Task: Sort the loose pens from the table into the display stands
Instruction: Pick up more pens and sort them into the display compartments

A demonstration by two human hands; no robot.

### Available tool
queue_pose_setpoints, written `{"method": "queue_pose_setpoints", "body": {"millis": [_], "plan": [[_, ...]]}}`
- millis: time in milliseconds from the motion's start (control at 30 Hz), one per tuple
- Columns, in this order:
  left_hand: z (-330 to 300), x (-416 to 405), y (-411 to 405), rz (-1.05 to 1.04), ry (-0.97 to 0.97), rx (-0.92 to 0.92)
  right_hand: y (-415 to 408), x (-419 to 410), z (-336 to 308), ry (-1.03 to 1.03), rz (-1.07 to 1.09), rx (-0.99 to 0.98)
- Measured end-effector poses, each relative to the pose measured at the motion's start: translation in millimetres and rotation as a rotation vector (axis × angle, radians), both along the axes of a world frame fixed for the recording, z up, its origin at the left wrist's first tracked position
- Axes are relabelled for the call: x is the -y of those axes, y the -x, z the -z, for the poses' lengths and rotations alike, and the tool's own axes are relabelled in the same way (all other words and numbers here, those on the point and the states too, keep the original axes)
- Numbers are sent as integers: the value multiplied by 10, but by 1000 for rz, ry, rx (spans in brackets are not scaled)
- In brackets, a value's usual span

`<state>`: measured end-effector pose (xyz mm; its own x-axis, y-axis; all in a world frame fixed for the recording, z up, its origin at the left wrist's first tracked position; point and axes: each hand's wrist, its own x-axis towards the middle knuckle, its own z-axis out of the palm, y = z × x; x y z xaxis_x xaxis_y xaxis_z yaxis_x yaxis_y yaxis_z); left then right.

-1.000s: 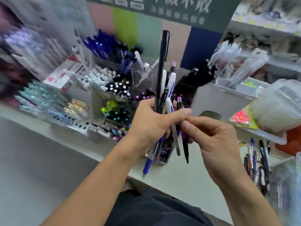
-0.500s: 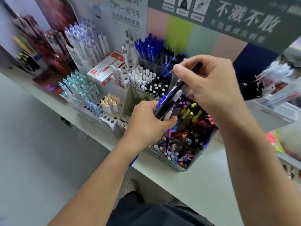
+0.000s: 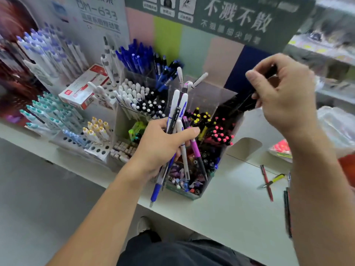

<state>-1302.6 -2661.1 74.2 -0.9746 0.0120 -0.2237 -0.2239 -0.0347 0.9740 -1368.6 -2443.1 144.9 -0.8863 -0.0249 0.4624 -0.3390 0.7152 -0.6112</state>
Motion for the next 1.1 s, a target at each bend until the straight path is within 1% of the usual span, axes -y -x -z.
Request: {"method": "queue_pose_setpoints", "body": {"millis": [67,100,167,300,367,433,500,567,600,700,733,767,833,867,933,967,1033,1100], "plan": [[11,-50,27,8,-33,6,-4,36,86,-77,-37,2],[21,-61,34,9,-43,11,-2,19,113,-65,-43,-20],[35,-64,56,3,-41,11,-7,10,75,0,-35,-95],[23,-74,96,-14,-3,-10,34,-49,-101,193,-11,-259],[0,-95,110,-19,9,-27,119,-73,-112,180,32,-280],[-28,-126,116,-28,24,-49,232,-64,-18,58,59,-184],[-51,-149,119,-30,67,-70,305,-15,103,-99,54,-27],[-58,-159,134,-36,125,-102,303,40,150,-191,35,43],[-61,-162,144,-39,166,-128,267,75,114,-191,27,39],[-62,-192,175,-56,281,-186,79,182,-105,-110,22,-66],[-69,-209,182,-71,308,-196,3,238,-166,-87,-22,-27],[-82,-228,188,-90,339,-208,-79,314,-215,-80,-88,63],[-97,-254,203,-128,413,-246,-176,449,-207,-117,-192,255],[-101,-258,211,-137,440,-266,-180,495,-166,-143,-211,308],[-100,-261,227,-141,446,-287,-154,543,-105,-155,-221,361],[-95,-259,236,-145,443,-293,-136,544,-88,-122,-233,385],[-98,-257,255,-144,440,-310,-130,516,-88,1,-269,411],[-97,-252,284,-131,434,-324,-124,474,-115,103,-274,381]]}}
